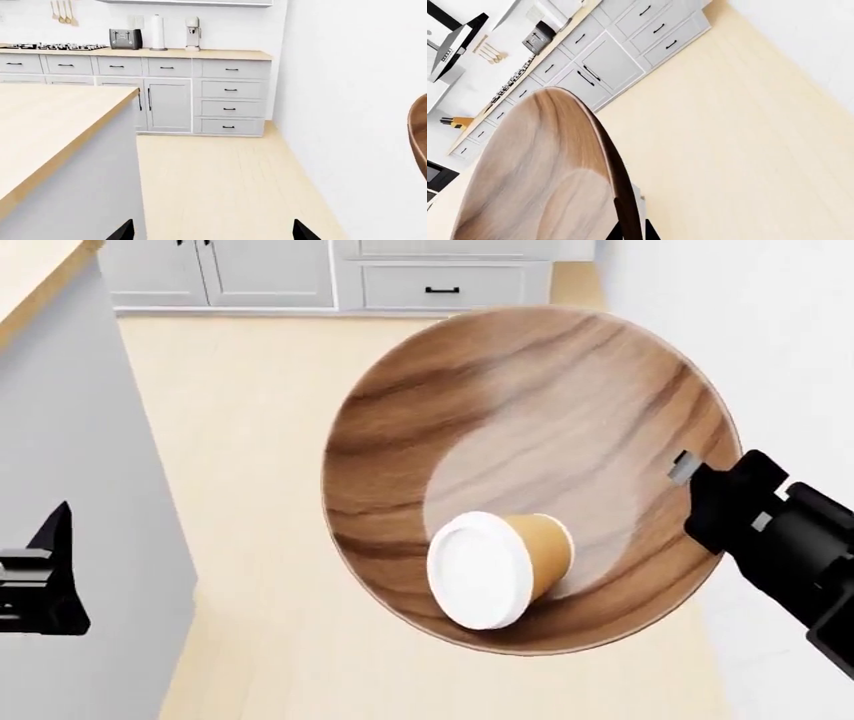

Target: Place the cup inside the bowl on the dining table and move the bowl to any counter.

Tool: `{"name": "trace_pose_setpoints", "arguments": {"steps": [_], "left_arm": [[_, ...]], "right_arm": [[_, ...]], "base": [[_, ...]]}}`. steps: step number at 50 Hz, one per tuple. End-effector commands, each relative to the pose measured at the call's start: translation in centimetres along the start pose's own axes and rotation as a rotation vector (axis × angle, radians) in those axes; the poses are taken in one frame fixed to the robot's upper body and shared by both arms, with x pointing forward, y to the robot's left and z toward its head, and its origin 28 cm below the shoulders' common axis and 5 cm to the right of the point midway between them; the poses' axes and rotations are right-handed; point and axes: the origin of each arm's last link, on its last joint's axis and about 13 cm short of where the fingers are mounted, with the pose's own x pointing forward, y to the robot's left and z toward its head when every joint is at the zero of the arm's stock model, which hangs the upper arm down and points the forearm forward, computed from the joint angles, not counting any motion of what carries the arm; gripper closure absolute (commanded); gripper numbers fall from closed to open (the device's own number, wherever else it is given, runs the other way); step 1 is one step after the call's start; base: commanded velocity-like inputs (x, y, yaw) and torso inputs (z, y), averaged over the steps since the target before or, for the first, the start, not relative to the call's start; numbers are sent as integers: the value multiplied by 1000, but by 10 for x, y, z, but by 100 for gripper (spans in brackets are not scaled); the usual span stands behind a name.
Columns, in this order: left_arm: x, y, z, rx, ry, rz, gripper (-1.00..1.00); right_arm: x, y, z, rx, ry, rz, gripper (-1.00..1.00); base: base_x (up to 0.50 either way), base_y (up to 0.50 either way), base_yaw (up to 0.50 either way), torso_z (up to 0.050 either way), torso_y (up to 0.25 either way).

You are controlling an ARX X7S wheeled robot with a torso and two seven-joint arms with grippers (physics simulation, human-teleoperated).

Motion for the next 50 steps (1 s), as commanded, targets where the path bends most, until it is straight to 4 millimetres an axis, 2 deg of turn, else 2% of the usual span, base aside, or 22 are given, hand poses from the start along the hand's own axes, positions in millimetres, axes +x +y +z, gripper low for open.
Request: {"name": "trace_pose_setpoints", "arguments": {"steps": [1, 26, 50], "left_arm": [[2, -2, 1, -2, -3, -3, -100], [-1, 1, 6, 5, -8, -3, -100], [2, -2, 2, 0, -4, -4, -100]], "right_arm": [[-5, 9, 9, 6, -28, 42, 100], [0, 9, 6, 16, -12, 44, 100], [-1, 8, 5, 19, -11, 46, 100]], "base": [[500, 0, 0, 0, 0], [500, 0, 0, 0, 1], [500, 0, 0, 0, 2]]}}
